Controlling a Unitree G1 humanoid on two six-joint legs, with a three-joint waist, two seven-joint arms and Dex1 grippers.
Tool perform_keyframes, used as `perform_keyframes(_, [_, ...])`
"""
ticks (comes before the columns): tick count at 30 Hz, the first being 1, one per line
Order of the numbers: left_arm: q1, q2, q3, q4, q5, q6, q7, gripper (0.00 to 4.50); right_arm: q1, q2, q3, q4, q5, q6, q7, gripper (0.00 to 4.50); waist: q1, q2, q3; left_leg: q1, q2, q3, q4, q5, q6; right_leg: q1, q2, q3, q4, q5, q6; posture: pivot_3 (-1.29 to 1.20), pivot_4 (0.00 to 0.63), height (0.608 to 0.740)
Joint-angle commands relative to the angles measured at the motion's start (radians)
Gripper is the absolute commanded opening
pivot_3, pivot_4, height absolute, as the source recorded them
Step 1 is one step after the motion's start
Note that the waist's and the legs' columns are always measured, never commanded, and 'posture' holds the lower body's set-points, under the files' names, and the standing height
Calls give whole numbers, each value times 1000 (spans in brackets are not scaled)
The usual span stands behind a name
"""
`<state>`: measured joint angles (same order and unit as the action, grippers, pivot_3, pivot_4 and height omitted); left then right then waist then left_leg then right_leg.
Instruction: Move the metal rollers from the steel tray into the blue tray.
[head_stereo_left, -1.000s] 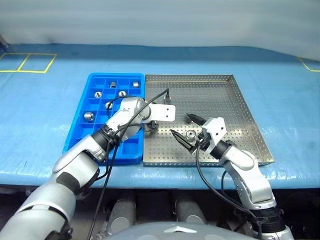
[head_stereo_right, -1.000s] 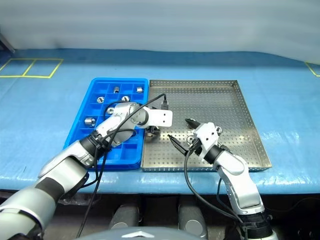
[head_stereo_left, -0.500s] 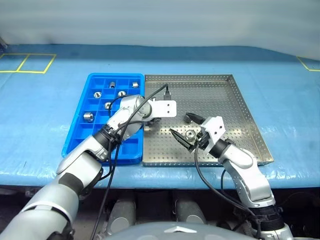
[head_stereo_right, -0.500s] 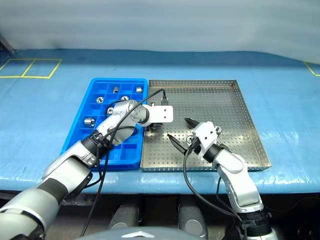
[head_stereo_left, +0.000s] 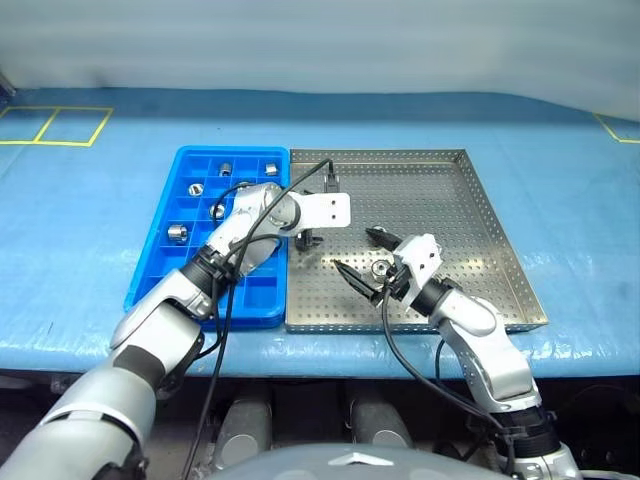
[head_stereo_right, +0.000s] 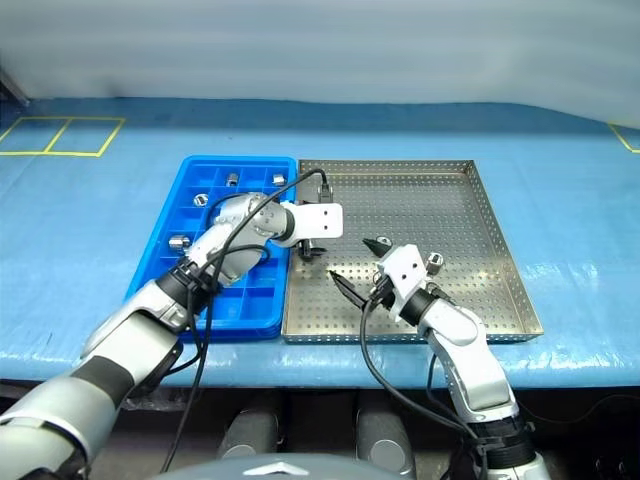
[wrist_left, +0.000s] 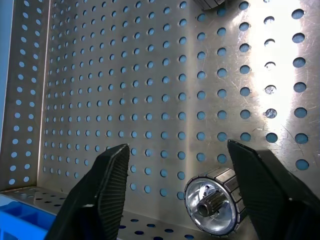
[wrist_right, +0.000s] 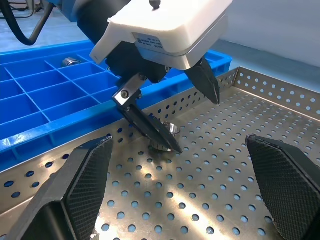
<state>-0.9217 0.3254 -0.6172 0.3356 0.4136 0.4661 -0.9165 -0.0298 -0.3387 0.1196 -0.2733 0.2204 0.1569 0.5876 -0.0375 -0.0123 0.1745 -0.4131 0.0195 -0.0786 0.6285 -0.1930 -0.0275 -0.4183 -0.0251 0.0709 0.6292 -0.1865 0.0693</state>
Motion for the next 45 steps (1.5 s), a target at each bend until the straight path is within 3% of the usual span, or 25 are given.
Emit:
perform_keyframes(1, [-50, 0, 9, -10, 29, 2, 2, 4470, -13, 14, 3, -9, -3, -39, -3, 4500, 0, 0, 0, 0, 0, 0, 0, 0, 0, 0, 0, 0, 0, 0, 0, -3, 150, 740])
perform_keyframes(8, [-64, 20, -62, 20, 107, -45, -33, 4470, -8, 22, 4, -1, -9, -56, -9, 4500, -3, 0, 0, 0, 0, 0, 0, 0, 0, 0, 0, 0, 0, 0, 0, -13, 150, 740])
perform_keyframes(33, [-61, 30, -100, 135, 182, -130, -115, 4470, -9, 39, 2, 17, -20, -87, -33, 4500, -27, 0, 0, 3, 0, 0, 1, 0, 0, 1, 0, 1, 3, 0, 0, -29, 150, 740])
perform_keyframes(36, [-68, 26, -102, 158, 188, -142, -121, 3931, -8, 42, 2, 15, -22, -89, -37, 4500, -29, 0, 0, 3, 0, 1, 2, 0, 0, 2, 1, 1, 4, 0, 0, -37, 150, 740])
perform_keyframes(44, [-68, 16, -92, 175, 195, -154, -124, 1309, -4, 43, 5, 9, -24, -87, -46, 4500, -31, 0, 0, 3, 0, 1, 4, 1, 1, 2, 1, 2, 7, 0, 0, -40, 150, 740])
perform_keyframes(45, [-66, 15, -89, 173, 195, -154, -123, 1309, -4, 43, 6, 8, -24, -86, -46, 4500, -32, 1, 0, 4, 0, 1, 4, 1, 1, 1, 1, 2, 7, 0, 0, -40, 150, 740])
